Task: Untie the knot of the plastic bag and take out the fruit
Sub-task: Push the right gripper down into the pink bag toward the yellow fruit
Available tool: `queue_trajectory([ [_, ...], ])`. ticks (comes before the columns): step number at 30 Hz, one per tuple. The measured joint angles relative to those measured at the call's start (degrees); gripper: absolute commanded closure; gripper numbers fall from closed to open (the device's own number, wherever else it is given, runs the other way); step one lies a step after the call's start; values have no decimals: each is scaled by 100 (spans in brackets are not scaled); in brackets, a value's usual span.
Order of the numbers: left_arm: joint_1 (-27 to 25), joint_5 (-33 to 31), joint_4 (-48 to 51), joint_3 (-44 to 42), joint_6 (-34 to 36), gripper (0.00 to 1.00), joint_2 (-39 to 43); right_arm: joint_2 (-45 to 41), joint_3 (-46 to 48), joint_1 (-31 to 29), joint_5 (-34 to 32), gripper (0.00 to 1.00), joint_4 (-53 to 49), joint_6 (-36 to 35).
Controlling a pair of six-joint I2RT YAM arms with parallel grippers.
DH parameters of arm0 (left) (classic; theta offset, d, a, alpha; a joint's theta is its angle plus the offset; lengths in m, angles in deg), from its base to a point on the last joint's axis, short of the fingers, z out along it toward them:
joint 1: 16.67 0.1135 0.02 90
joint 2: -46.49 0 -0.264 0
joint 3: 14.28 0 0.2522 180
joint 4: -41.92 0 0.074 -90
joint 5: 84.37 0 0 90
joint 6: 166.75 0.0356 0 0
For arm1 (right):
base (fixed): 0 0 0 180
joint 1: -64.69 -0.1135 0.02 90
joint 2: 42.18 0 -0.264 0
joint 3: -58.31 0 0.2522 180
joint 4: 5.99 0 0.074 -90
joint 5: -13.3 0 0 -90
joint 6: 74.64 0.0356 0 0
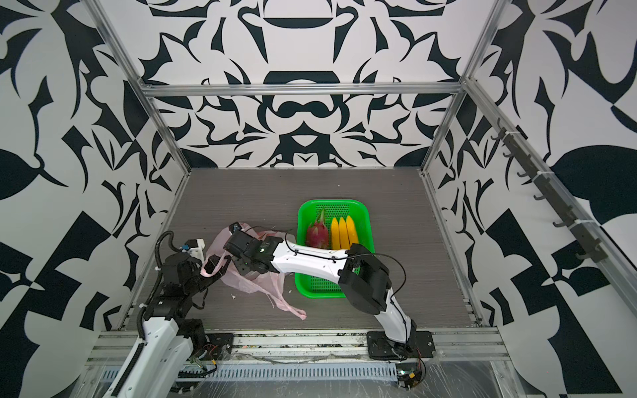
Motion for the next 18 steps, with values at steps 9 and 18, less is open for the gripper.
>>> queue_trajectory([
  [9, 0, 81, 79, -17, -79, 100, 229, 466, -481, 7, -437, 64, -356, 516],
  [18, 0, 81, 208, -17, -101, 100, 520, 466, -511, 7, -463, 69, -728, 953],
])
